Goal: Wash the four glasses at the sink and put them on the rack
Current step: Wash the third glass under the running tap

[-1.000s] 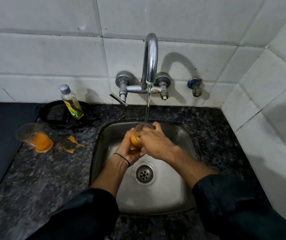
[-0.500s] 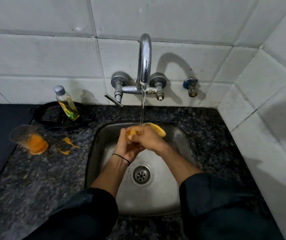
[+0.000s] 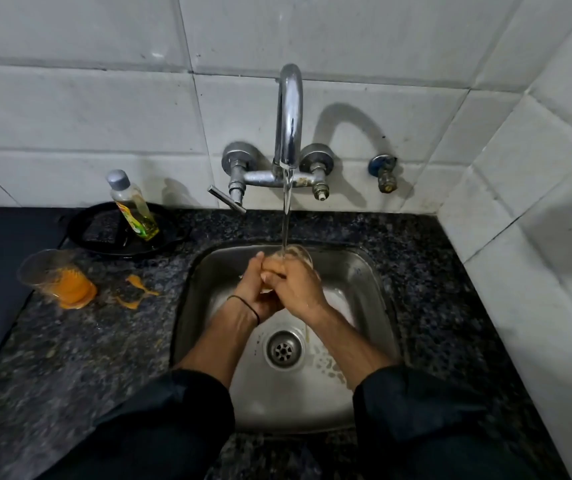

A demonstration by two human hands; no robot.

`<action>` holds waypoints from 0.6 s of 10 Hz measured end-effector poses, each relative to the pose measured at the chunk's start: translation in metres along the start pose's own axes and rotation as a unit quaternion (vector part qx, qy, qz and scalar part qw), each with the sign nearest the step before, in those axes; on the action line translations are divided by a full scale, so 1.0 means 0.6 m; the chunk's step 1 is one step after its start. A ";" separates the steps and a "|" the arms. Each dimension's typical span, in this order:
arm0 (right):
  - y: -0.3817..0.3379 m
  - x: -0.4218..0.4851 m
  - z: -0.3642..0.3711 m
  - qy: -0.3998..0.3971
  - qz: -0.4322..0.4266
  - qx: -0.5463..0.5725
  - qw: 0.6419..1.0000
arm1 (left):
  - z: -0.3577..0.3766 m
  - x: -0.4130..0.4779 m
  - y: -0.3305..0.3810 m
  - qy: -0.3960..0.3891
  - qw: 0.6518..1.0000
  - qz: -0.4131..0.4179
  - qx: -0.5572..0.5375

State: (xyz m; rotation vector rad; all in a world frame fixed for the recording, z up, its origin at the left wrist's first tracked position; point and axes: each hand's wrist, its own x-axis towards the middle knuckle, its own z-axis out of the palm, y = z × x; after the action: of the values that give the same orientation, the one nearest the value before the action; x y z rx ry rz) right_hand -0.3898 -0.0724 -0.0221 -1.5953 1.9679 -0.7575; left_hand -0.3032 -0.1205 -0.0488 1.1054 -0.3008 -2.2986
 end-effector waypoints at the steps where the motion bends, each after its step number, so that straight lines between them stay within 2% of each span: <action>1: 0.005 -0.006 -0.040 -0.152 -0.159 -0.259 0.940 | 0.003 0.003 0.031 0.044 0.996 -0.047 0.060; 2: -0.001 -0.003 -0.059 -0.190 -0.172 -0.405 0.877 | -0.002 0.013 0.029 0.048 0.998 -0.007 0.029; 3: -0.009 0.003 -0.024 -0.183 0.020 -0.088 0.979 | -0.015 0.020 0.006 -0.001 0.994 0.097 -0.039; 4: -0.039 0.002 0.005 -0.029 0.241 0.472 0.848 | -0.035 0.033 0.001 -0.054 0.979 0.184 -0.073; 5: -0.046 -0.013 0.032 0.066 0.245 0.566 0.785 | -0.046 0.037 0.017 -0.027 0.983 0.181 -0.012; 6: -0.014 -0.017 0.018 0.027 -0.051 0.033 0.998 | -0.049 0.041 0.030 -0.002 0.993 0.107 0.043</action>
State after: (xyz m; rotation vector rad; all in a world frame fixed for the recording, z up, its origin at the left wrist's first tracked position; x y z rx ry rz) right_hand -0.3745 -0.0648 -0.0239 -1.6615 1.8908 -0.9049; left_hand -0.2857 -0.1484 -0.0758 1.0564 -0.4988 -2.1143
